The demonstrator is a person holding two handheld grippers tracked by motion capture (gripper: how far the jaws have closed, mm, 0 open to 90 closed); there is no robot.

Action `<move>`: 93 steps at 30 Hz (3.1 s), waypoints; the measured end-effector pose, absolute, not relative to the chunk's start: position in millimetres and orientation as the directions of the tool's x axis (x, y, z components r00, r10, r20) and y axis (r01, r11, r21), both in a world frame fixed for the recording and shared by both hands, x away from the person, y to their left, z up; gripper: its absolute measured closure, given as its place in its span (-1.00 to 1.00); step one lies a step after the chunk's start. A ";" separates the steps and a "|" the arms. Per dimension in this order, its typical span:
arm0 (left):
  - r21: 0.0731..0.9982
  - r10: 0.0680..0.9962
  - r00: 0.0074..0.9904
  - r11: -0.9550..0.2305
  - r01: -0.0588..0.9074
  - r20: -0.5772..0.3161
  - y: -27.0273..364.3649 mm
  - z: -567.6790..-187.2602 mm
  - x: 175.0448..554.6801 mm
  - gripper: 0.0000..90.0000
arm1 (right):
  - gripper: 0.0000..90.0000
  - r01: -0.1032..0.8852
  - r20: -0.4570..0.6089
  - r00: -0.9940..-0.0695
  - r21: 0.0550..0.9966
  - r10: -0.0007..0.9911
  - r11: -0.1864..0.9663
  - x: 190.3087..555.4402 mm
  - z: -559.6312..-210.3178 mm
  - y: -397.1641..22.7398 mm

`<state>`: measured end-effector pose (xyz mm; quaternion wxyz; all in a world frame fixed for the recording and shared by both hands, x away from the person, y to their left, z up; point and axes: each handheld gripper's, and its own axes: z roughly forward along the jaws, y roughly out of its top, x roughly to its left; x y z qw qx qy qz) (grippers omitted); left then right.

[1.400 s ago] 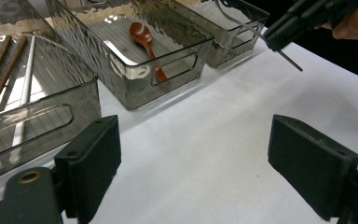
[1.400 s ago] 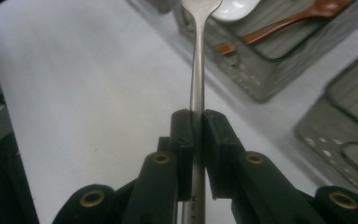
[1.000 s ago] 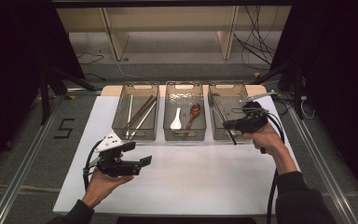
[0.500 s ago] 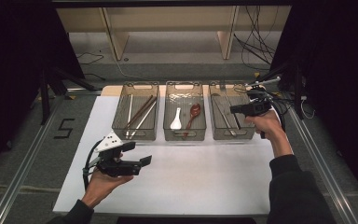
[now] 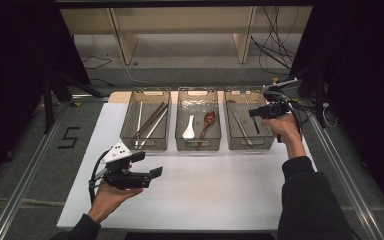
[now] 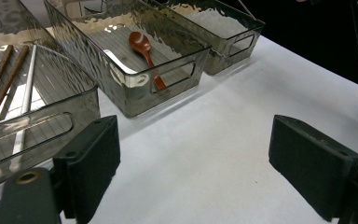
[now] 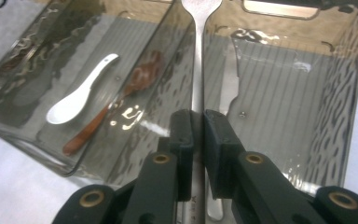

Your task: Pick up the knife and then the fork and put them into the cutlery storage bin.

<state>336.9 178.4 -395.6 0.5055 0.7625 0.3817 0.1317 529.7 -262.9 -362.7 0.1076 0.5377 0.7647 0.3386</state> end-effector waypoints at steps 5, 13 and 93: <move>0.873 0.714 0.676 -0.198 0.446 -0.183 178.8 -395.4 337.0 -0.64 | 0.84 0.762 0.196 -0.368 0.623 0.909 0.175 535.1 -367.6 -264.8; 0.873 0.715 0.675 -0.199 0.446 -0.182 178.3 -395.2 336.3 -0.64 | 0.84 0.779 0.174 -0.334 0.605 0.927 0.167 539.3 -374.7 -265.8; 0.860 0.704 0.681 -0.207 0.467 -0.200 174.3 -401.0 339.2 -0.65 | -0.46 0.399 0.163 -0.622 0.907 0.766 0.131 357.7 -387.8 -231.6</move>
